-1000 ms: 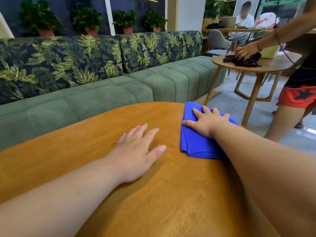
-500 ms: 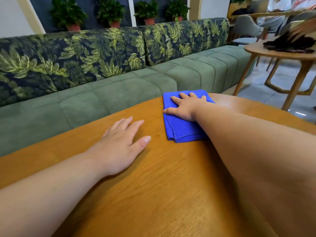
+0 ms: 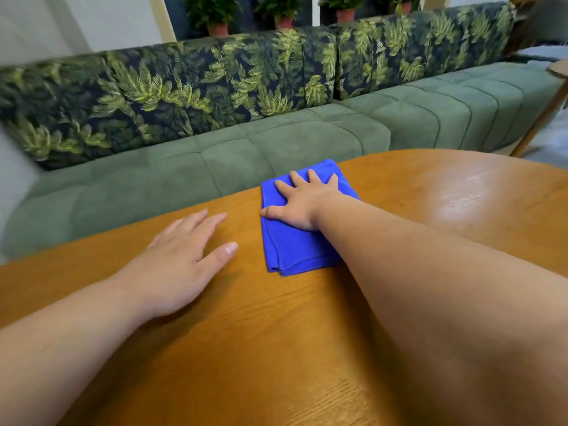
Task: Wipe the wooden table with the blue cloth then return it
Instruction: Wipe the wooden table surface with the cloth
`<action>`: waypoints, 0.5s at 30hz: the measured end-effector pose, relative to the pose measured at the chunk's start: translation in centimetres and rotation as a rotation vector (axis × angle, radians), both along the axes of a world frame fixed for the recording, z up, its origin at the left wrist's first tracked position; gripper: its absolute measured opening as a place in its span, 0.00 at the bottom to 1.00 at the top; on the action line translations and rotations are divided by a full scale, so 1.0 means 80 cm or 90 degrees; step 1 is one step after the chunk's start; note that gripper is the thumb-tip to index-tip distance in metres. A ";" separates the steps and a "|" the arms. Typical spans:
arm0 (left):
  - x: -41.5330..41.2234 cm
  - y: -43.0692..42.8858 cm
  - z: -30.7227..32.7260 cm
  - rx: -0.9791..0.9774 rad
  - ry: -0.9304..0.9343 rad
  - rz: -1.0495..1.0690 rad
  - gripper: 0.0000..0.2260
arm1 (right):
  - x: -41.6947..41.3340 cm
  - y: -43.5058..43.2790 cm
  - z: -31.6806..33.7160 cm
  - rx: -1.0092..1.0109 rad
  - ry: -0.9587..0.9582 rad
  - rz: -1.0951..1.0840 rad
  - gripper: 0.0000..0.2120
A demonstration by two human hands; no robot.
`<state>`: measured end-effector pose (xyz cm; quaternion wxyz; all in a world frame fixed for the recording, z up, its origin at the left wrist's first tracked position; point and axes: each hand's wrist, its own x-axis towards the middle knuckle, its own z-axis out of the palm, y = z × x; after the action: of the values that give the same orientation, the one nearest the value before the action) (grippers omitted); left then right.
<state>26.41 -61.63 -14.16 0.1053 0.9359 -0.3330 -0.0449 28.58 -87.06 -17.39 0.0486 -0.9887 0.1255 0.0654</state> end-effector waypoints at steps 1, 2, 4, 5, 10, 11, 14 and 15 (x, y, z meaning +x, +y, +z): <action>-0.002 0.025 0.001 -0.001 0.002 0.020 0.35 | 0.002 0.024 0.001 0.002 0.000 0.016 0.44; -0.005 0.056 0.002 0.001 0.005 0.043 0.36 | 0.005 0.055 0.001 0.002 0.000 0.035 0.44; -0.011 0.110 0.001 0.009 0.009 0.077 0.37 | 0.008 0.107 -0.001 0.000 -0.001 0.067 0.44; -0.015 0.138 0.001 0.013 0.009 0.093 0.38 | 0.010 0.134 -0.001 -0.001 -0.001 0.083 0.44; -0.042 0.263 0.005 0.022 0.035 0.194 0.35 | 0.014 0.269 -0.001 0.000 0.004 0.173 0.45; -0.047 0.283 0.005 0.025 0.037 0.207 0.34 | 0.014 0.294 -0.001 0.001 0.005 0.186 0.45; -0.061 0.344 0.010 0.018 0.026 0.252 0.32 | 0.014 0.370 0.001 0.004 0.004 0.229 0.46; -0.064 0.361 0.011 0.017 0.020 0.265 0.31 | 0.014 0.394 0.001 0.002 0.003 0.242 0.46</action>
<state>21.26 -32.76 -13.25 0.1054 0.9850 -0.1302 -0.0412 29.72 -55.57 -17.27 0.0368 -0.9944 -0.0633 0.0761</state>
